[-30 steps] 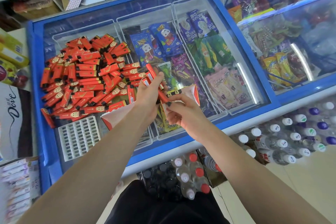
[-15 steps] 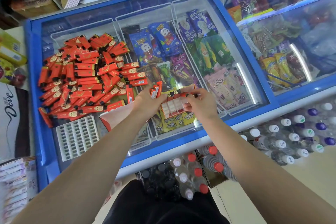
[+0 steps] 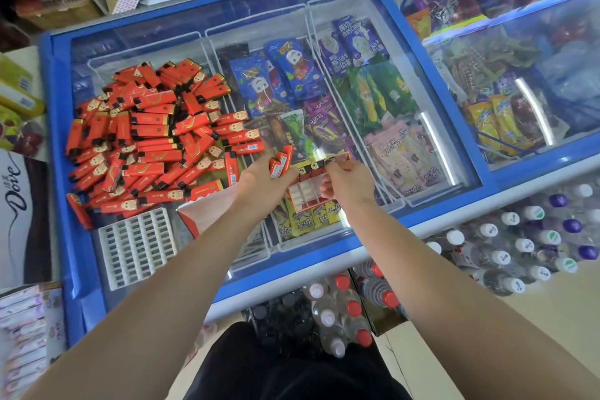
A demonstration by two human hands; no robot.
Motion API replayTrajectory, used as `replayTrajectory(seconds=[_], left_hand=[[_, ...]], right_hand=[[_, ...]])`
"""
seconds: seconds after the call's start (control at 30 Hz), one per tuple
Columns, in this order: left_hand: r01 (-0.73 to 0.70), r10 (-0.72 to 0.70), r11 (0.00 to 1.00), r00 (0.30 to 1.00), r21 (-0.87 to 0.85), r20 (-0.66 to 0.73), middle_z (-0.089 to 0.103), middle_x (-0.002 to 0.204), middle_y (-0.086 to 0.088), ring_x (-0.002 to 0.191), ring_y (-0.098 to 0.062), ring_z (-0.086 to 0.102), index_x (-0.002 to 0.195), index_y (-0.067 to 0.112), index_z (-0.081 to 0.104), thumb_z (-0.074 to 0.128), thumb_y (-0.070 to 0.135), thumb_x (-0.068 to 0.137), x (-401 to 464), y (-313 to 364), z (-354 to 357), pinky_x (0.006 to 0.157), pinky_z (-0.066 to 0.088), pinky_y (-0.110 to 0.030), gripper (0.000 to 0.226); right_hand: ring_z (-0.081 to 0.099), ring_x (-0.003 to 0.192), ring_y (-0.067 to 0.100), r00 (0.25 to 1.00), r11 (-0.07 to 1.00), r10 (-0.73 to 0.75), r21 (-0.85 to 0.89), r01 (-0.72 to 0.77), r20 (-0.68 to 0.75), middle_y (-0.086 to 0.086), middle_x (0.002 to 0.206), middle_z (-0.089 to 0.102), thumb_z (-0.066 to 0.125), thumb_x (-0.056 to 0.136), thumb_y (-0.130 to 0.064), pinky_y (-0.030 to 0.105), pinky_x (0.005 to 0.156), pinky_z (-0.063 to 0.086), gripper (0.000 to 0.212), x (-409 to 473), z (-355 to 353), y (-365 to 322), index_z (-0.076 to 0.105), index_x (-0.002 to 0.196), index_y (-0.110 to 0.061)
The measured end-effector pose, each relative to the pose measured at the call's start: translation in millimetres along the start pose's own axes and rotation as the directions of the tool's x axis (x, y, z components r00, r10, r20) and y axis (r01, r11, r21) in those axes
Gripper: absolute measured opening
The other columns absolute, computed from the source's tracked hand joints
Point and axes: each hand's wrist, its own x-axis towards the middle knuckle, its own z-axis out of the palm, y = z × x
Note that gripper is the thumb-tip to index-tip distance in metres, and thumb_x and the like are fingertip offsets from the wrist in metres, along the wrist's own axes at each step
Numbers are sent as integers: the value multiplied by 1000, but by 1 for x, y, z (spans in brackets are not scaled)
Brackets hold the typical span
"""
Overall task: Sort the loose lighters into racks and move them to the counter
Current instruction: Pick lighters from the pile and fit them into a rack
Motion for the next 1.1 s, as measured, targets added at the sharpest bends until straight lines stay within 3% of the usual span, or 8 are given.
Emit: replayTrajectory(seconds=[0.13,0.23,0.53,0.63,0.77,0.83,0.9,1.1], left_hand=[[32,-22,978,999,-208,50,76,86,-3,65,-10,75,111,22,63,69,41,98,-10,13,-5,65,64,-29,23],[19,14,956,994,-293,111,76,81,-3,68,-17,77,99,19,67,70,37,99,-19,26,-7,65,64,-33,18],[-42,107,970,959,-241,263,75,70,-8,61,-16,72,94,12,70,69,25,99,-26,42,-5,58,57,-25,14],[-41,113,976,935,-215,337,76,75,-5,65,-14,73,99,14,68,65,28,103,-26,39,-7,62,60,-25,15],[-58,76,994,977,-94,197,72,82,-9,55,-7,67,110,10,65,62,34,103,-20,25,-11,58,57,-26,26],[-62,57,998,989,33,137,70,81,-8,57,-10,66,133,11,59,59,41,103,-19,21,-13,62,54,-29,42],[-61,49,991,994,116,99,67,84,-6,66,-17,67,148,12,50,58,40,104,-17,19,-13,67,54,-32,53],[-43,41,992,999,120,18,71,102,-10,78,-25,71,144,12,52,62,33,101,-3,12,-7,65,56,-34,49]], right_hand=[[66,66,27,994,995,-97,-38,95,-57,7,74,69,56,82,-32,53,72,60,17,-6,0,-6,59,91,-18],[62,68,23,988,990,-138,13,137,69,10,78,66,59,88,-31,43,67,54,15,-17,-1,-12,61,93,-16],[66,89,25,930,939,1,319,-126,367,14,95,66,59,101,-13,41,86,56,12,-25,-11,-9,66,108,-6],[68,86,23,963,938,-4,334,-90,270,14,94,68,59,101,-10,33,75,58,9,-21,-21,-7,66,104,-7],[63,55,20,996,972,-3,233,-17,85,15,78,69,62,100,-11,29,50,53,13,-13,-38,-6,65,107,-1],[59,47,22,997,990,-2,144,-10,83,16,74,67,63,100,-11,28,41,46,22,-9,-44,-5,55,118,-3],[61,50,28,995,998,-7,59,1,104,15,75,64,61,100,-9,31,41,50,22,-5,-47,-5,50,119,-7],[59,45,23,997,996,-38,-83,44,63,15,71,67,63,94,-6,31,43,50,19,6,-44,-5,55,111,-8]])
